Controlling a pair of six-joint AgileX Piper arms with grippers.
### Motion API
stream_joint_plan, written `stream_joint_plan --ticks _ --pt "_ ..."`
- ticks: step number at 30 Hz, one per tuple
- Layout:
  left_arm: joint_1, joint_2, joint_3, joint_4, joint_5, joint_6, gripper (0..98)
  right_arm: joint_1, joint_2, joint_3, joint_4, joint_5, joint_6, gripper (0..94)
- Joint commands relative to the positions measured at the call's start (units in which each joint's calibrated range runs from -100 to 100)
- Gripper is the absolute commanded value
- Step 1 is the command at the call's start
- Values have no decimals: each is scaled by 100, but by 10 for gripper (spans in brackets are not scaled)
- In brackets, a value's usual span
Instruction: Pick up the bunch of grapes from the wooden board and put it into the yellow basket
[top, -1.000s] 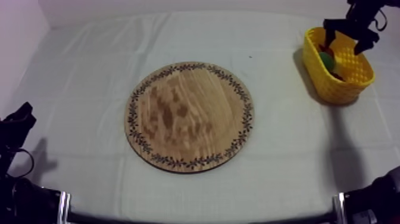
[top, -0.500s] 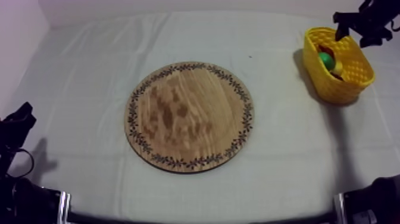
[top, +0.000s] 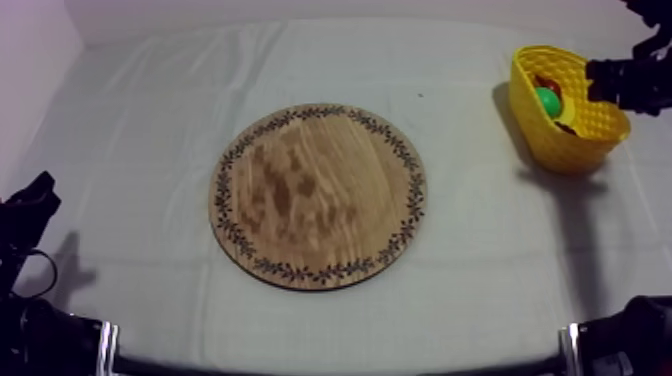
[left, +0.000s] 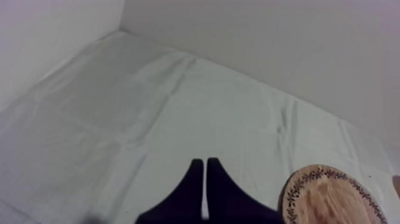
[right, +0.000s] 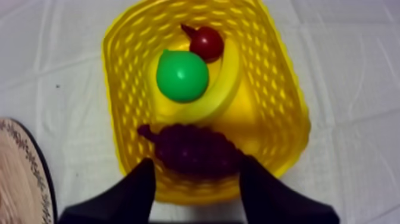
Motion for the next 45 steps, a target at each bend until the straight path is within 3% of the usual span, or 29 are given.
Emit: stream_joint_plan --ticks 1,16,20,27,32,34,37,41,45 --pt "2 1 -4 -2 2 -2 0 41 -321 456 -156 -178 235 363" --pt "2 1 -4 -2 2 -2 0 92 -2677 2382 -1319 -939 1535 96" --pt "2 1 -4 -2 2 -2 0 -31 -3439 3064 -1412 -1320 1823 38" --pt "2 1 -4 -2 2 -2 0 -244 -4717 3909 -1342 -1469 1830 9" --pt "2 1 -4 -2 2 -2 0 -365 -5661 4362 -1550 -1418 2126 6" --pt "2 1 -4 -2 2 -2 0 -409 -5961 4445 -1495 -1360 1990 15" --pt "2 1 -4 -2 2 -2 0 -435 -6334 4549 -1208 -1230 1339 60" --pt "2 1 -4 -2 2 -2 0 -476 -6798 4640 -773 -871 483 22" --pt "2 1 -4 -2 2 -2 0 -531 -7162 4639 -576 -514 -80 10"
